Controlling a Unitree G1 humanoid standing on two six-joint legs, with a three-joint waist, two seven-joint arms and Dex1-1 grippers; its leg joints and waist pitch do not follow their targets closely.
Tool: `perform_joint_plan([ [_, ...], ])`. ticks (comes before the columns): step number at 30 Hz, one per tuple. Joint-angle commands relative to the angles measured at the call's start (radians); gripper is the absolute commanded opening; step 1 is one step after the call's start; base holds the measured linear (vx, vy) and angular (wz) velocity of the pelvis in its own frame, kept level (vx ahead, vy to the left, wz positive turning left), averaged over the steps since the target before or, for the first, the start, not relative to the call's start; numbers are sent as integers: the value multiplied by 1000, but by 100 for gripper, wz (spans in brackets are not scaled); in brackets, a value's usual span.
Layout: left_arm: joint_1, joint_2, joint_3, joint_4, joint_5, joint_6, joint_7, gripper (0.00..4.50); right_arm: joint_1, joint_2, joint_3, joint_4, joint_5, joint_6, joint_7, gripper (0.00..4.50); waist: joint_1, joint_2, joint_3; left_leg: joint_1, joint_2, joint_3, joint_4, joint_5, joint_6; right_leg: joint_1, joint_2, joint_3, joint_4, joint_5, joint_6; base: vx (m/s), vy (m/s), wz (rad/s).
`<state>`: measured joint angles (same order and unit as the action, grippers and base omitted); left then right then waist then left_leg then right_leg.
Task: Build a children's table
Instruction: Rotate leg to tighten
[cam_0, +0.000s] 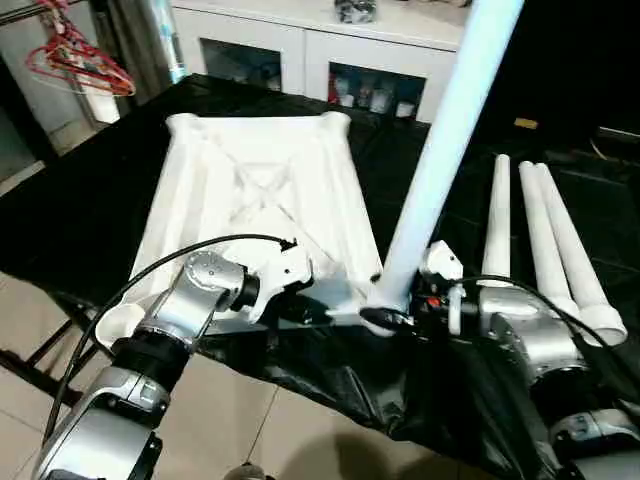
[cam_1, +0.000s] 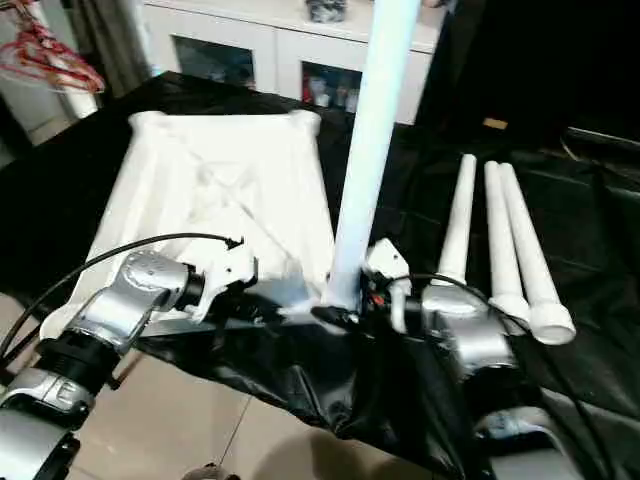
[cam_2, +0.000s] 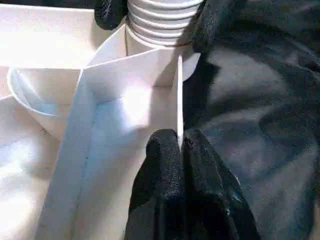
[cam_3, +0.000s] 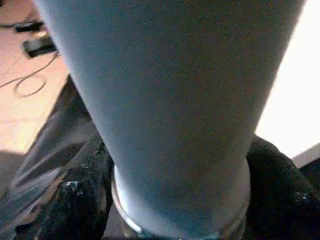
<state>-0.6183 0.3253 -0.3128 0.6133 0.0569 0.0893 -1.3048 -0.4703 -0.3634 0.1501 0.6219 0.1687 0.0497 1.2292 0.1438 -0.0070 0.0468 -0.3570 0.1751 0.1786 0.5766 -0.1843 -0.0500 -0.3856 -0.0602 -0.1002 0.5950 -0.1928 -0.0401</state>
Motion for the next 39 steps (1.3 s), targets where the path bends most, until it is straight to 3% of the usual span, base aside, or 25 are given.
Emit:
perform_joint_plan([
  [1, -31, -21, -24, -5, -26, -24, -33, 0, 14, 4, 46, -28, -7, 19, 43, 321, -3, 0, -57, 10, 75, -21, -62, -164, 79, 47, -110, 67, -72, -206, -186, 0, 0, 0],
  [4, -38, -19, -25, 14, -22, -37, -44, 0, 21, -1, 55, -42, -5, 39, 60, 290, -1, 0, -60, 7, 75, -22, -61, -147, 80, 50, -110, 66, -68, -178, -187, 0, 0, 0],
  [8, -37, -28, -17, 17, -16, -40, -13, 0, 28, 20, 44, -43, -3, 45, 19, 285, -1, -1, -60, 7, 75, -22, -61, -150, 77, 49, -111, 65, -69, -181, -190, 0, 0, 0],
  [11, -52, -81, 11, 48, 5, -40, 133, 0, 26, 88, 8, 7, -35, 24, -165, 282, -4, 4, -56, 10, 76, -25, -65, -174, 56, 45, -114, 66, -75, -228, -182, 0, 0, 0],
  [14, -83, -138, 40, 88, 15, -16, 264, 0, 4, 154, -32, 79, -70, 4, -388, 280, -15, 2, -50, 21, 71, -28, -71, -235, 11, 41, -117, 67, -93, -369, -147, 0, 0, 0],
  [17, -103, -175, 56, 103, 12, 8, 326, 0, -12, 197, -57, 119, -75, 11, -504, 279, -22, -1, -51, 19, 68, -30, -73, -242, 10, 45, -116, 66, -96, -386, -136, 0, 0, 0],
  [18, -124, -213, 54, 114, 29, 31, 401, 0, -31, 253, -78, 159, -88, 25, -650, 279, -28, 5, -49, 18, 67, -29, -72, -237, 17, 40, -116, 69, -97, -379, -143, 0, 0, 0],
  [21, -138, -248, 57, 124, 42, 52, 466, 0, -55, 305, -99, 202, -102, 34, -776, 278, -34, 4, -51, 18, 67, -30, -72, -227, 9, 40, -117, 68, -96, -385, -139, 0, 0, 0],
  [23, -141, -260, 57, 126, 46, 57, 483, 0, -61, 317, -97, 213, -109, 19, -792, 278, -35, 3, -52, 14, 67, -29, -71, -218, 16, 42, -115, 69, -94, -354, -144, 0, 0, 0],
  [26, -129, -268, 43, 119, 57, 44, 478, 0, -71, 337, -110, 226, -102, -24, -794, 347, -34, 3, -54, 10, 66, -28, -70, -202, 32, 46, -116, 70, -88, -303, -151, 0, 0, 0],
  [30, -113, -248, 33, 109, 53, 11, 437, 0, -82, 326, -114, 219, -99, -41, -778, 369, -36, 6, -53, 11, 67, -27, -70, -204, 42, 46, -114, 70, -87, -275, -164, 0, 0, 0],
  [33, -94, -209, 28, 90, 33, -9, 353, 0, -84, 269, -108, 202, -81, -61, -651, 389, -36, 2, -54, 9, 67, -26, -69, -210, 51, 49, -116, 70, -87, -289, -158, 0, 0, 0],
  [37, -85, -179, 25, 75, 18, -34, 288, 0, -68, 225, -90, 171, -69, -65, -527, 389, -34, 4, -59, 4, 71, -25, -63, -142, 80, 53, -114, 71, -70, -164, -189, 0, 0, 0],
  [39, -79, -151, 20, 86, 10, -62, 227, 0, -45, 168, -49, 141, -73, -79, -378, 389, -32, 5, -61, 4, 71, -22, -60, -129, 93, 54, -108, 67, -64, -115, -204, 0, 0, 0],
])
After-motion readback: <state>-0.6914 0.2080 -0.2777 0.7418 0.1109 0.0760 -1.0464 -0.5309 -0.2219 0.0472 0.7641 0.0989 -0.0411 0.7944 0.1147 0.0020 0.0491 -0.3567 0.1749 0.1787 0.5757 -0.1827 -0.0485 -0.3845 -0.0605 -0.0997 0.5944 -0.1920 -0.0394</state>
